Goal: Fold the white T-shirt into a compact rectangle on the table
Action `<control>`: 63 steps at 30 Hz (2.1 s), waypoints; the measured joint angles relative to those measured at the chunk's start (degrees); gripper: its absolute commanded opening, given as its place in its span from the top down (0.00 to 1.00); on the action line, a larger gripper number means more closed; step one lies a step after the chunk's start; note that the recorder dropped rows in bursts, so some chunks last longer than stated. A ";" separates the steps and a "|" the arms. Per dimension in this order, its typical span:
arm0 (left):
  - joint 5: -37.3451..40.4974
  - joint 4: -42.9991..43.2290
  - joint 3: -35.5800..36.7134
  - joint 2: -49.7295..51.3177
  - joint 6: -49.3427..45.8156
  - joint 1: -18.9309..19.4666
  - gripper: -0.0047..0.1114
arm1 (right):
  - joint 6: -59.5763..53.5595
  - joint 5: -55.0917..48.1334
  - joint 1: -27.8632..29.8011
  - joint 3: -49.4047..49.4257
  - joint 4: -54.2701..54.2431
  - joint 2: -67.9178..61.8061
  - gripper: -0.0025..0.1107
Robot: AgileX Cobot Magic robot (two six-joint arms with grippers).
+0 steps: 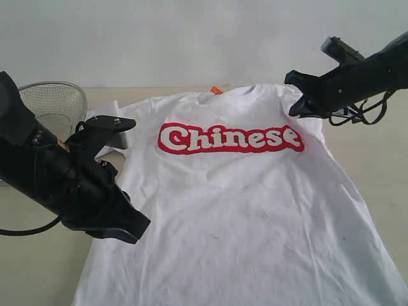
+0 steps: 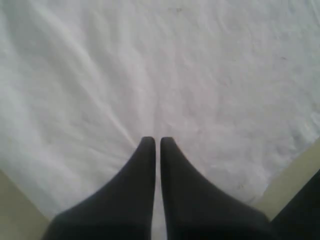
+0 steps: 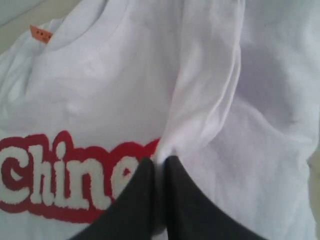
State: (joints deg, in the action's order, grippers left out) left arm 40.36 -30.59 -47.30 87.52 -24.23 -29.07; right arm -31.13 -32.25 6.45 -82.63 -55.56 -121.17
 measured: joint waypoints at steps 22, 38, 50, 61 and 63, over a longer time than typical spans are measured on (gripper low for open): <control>0.10 0.00 0.00 0.00 0.00 0.00 0.92 | 4.91 3.01 -1.64 -0.22 12.25 0.00 0.40; 0.47 0.00 0.00 0.00 0.00 0.00 0.92 | 8.22 5.43 4.44 -11.74 12.33 -2.53 0.98; 0.60 0.00 0.00 0.00 0.00 0.00 0.92 | 12.48 6.44 4.34 -13.67 12.24 -11.53 0.98; 1.20 0.11 0.00 0.00 0.00 0.00 0.92 | 12.72 9.90 4.34 -13.78 14.41 -14.35 0.98; 1.31 0.11 0.00 0.00 0.00 0.00 0.92 | 13.54 10.46 4.34 -13.88 15.95 -14.35 0.98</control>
State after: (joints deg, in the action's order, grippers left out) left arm 41.67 -30.48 -47.30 87.52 -24.23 -29.07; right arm -17.58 -21.79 10.79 -96.51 -39.61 -135.52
